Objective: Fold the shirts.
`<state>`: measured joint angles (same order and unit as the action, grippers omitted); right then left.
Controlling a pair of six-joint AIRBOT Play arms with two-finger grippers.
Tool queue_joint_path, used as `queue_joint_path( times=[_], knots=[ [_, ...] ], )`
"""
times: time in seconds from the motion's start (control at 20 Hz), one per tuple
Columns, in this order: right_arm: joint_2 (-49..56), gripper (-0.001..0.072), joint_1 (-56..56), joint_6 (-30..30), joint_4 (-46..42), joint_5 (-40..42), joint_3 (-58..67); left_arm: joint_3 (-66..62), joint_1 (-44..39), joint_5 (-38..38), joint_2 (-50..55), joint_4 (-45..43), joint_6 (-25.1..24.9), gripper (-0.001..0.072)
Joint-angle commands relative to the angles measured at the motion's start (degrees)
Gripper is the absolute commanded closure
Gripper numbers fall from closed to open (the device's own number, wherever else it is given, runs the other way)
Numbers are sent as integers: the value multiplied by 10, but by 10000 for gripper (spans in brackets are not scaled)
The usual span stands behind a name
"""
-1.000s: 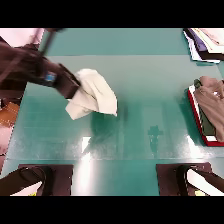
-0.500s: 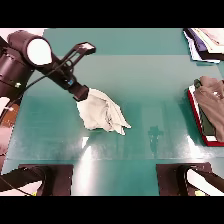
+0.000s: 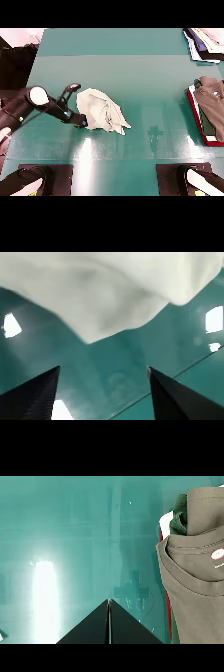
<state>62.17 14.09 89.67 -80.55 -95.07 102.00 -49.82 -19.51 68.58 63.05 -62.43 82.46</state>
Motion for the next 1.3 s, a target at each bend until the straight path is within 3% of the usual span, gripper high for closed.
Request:
queue_joint_path(
  times=[0.0,0.1,0.25,0.3,0.35,0.4,0.5,0.6,0.75,0.9,0.95,1.0,1.05,1.25],
  knots=[
    [0,692,0,0,0,0,0,111,5,-147,-10,140,-26,65],
    [0,692,0,0,0,0,0,130,5,-186,-10,153,-25,65],
    [0,692,0,0,0,0,0,132,5,-186,-10,154,-25,67],
    [0,692,0,0,0,-1,0,132,5,-186,-10,154,-25,232],
    [0,692,0,0,0,0,0,132,5,-187,-10,153,-26,479],
    [0,692,0,0,0,0,0,132,5,-192,-10,153,-26,637],
    [0,692,0,0,1,-5,0,131,5,-189,-10,153,-25,653],
    [0,692,0,0,28,-12,0,104,9,-125,-14,137,-30,680],
    [-1,692,0,-11,200,-2,-11,-15,9,2,-47,22,-30,680],
    [-1,679,-3,-71,401,28,-88,-146,9,97,-72,-81,-30,679],
    [-1,516,-13,-80,436,41,-124,-179,9,116,-75,-95,-30,679],
    [-1,287,-33,-84,445,57,-166,-199,9,122,-76,-97,-30,679],
    [-1,225,-60,-87,444,75,-211,-212,9,123,-76,-96,-30,679],
    [0,225,-219,-104,445,229,-404,-216,9,121,-75,-96,-29,679]
  ],
)
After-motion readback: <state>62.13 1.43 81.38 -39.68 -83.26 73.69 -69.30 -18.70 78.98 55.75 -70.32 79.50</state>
